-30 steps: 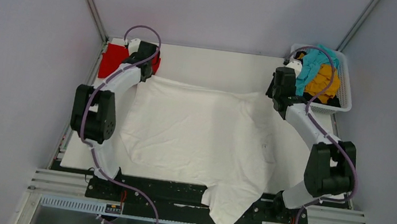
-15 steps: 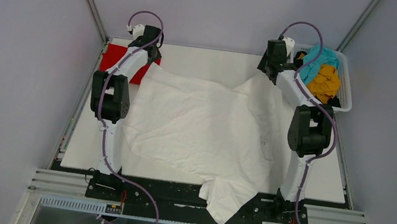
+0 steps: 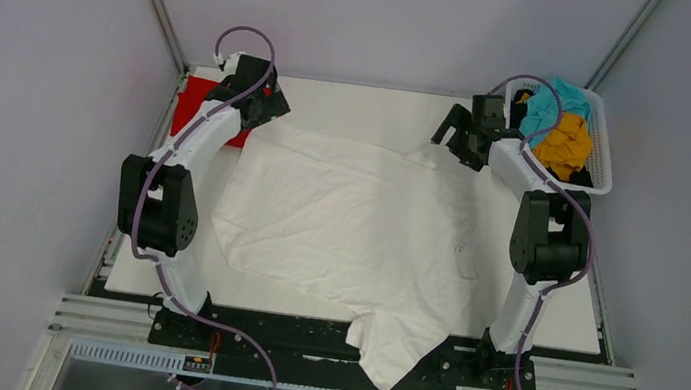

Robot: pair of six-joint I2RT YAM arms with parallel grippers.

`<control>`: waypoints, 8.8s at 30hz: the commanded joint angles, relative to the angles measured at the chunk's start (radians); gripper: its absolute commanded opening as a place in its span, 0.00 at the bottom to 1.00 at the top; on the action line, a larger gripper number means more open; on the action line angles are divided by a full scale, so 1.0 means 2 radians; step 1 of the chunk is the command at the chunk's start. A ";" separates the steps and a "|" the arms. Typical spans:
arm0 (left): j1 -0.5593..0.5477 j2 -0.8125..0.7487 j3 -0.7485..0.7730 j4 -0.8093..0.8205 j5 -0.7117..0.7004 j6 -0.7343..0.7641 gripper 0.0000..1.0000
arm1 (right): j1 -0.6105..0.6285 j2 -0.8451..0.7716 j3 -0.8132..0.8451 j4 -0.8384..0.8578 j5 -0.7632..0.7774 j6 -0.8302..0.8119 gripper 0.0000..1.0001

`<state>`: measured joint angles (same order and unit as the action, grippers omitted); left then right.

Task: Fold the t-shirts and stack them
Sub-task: Flatten out the tshirt, then grab the side of the flattened tshirt closest away from the robot with both arms

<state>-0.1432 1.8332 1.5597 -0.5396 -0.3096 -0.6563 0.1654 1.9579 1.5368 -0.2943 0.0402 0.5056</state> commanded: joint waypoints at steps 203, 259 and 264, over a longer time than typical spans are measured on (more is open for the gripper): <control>-0.039 0.093 0.021 -0.074 0.085 -0.047 0.99 | 0.034 0.108 0.052 0.056 0.080 -0.928 1.00; -0.038 -0.207 -0.433 -0.005 0.012 -0.200 0.44 | 0.032 -0.501 -0.428 0.067 0.069 -0.009 0.99; -0.040 -0.206 -0.436 -0.012 0.013 -0.197 0.43 | 0.032 -0.503 -0.427 0.059 0.087 -0.011 0.99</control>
<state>-0.2188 1.4101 0.7071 -0.5762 -0.3332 -1.0466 0.2279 0.9554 0.6418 -0.1627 0.1490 0.4919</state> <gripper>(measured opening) 0.438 0.993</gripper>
